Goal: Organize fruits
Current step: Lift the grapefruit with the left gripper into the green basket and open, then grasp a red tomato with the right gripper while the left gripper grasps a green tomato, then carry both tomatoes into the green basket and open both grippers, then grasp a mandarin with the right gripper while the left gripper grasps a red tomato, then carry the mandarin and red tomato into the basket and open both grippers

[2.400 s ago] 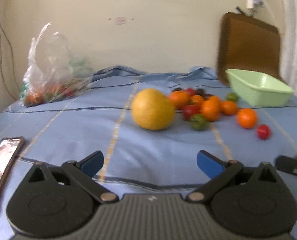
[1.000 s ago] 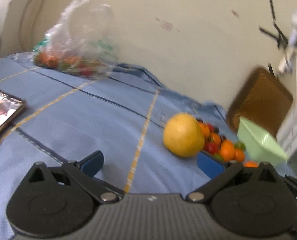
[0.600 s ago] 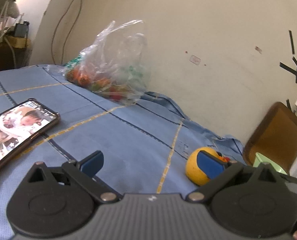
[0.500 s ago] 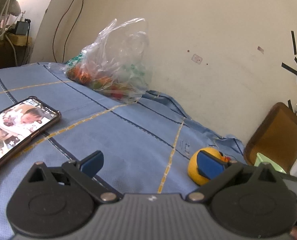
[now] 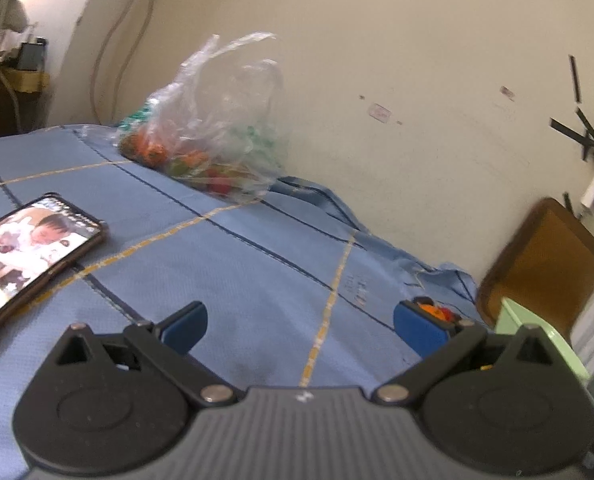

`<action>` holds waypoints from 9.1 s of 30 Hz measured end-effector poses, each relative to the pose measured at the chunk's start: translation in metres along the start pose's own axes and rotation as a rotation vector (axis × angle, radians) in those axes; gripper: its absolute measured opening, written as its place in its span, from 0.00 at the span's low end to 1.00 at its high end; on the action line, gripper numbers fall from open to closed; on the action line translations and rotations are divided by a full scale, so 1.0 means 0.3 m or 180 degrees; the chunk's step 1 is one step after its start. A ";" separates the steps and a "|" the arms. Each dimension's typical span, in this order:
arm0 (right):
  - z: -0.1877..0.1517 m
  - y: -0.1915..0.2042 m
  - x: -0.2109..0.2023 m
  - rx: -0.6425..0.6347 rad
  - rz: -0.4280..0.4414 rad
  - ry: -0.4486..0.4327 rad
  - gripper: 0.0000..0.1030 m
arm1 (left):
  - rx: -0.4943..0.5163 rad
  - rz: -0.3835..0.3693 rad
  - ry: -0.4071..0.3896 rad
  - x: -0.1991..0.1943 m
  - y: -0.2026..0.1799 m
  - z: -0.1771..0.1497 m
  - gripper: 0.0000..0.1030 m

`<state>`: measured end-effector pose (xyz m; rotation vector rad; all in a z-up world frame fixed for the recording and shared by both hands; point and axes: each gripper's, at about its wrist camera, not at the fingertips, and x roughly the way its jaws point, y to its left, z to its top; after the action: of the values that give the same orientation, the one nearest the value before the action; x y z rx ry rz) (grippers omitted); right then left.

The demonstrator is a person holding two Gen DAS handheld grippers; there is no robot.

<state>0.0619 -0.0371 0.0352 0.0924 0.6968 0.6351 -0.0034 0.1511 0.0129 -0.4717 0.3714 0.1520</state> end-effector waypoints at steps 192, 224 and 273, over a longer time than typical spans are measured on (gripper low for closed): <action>-0.054 -0.223 -0.144 -0.0613 -0.1049 -0.0392 0.46 | 0.1260 -0.0617 0.0630 0.222 -0.327 -0.063 0.50; -0.193 -0.141 -0.226 -0.0465 -0.1129 -0.0206 0.40 | 0.1870 -0.0975 0.0639 0.026 -0.420 -0.204 0.45; 0.043 -0.640 -0.343 -0.0068 -0.2073 -0.1250 0.59 | 0.1454 -0.1447 0.0788 0.503 -0.990 -0.155 0.42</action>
<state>0.1082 -0.2501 0.0491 -0.0322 0.3051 -0.0080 0.1888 -0.1237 0.0401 -0.1120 0.5149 -0.4300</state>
